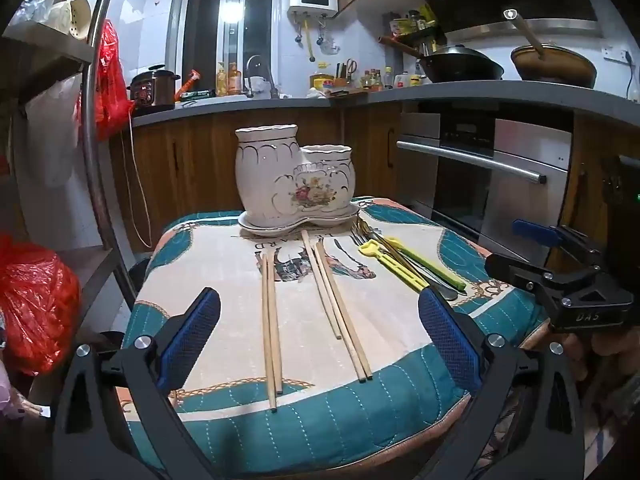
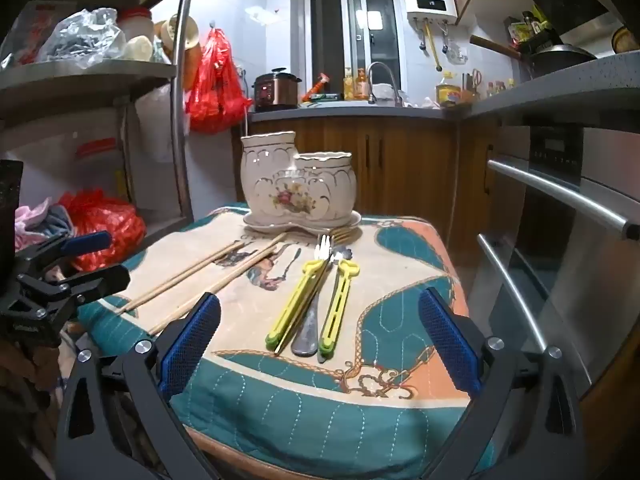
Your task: Organize utensils
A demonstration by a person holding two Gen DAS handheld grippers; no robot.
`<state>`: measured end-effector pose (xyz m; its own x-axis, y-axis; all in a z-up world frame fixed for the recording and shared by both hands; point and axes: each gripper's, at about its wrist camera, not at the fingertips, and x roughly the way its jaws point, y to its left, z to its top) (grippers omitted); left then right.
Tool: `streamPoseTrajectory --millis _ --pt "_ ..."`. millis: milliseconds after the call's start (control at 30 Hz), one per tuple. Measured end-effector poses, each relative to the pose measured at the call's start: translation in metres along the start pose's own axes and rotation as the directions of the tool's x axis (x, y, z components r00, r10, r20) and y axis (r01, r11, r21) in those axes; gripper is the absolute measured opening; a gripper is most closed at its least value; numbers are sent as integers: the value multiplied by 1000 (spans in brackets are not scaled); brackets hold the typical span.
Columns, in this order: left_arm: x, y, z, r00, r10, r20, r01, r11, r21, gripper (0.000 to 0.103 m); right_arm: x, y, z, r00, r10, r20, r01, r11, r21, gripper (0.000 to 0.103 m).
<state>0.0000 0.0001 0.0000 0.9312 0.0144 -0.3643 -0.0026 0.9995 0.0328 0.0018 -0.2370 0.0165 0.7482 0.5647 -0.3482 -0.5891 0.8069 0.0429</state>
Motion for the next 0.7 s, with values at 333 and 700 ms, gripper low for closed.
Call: streamPoseTrajectory --millis 333,700 --pt "-6 -13 3 1000 4 -9 -4 1000 -13 98 2 2 -4 1000 5 -10 -5 1000 1 98" --pt "-2 3 1 1000 -14 -17 13 999 -29 98 3 7 0 1000 4 -12 -4 1000 -3 98"
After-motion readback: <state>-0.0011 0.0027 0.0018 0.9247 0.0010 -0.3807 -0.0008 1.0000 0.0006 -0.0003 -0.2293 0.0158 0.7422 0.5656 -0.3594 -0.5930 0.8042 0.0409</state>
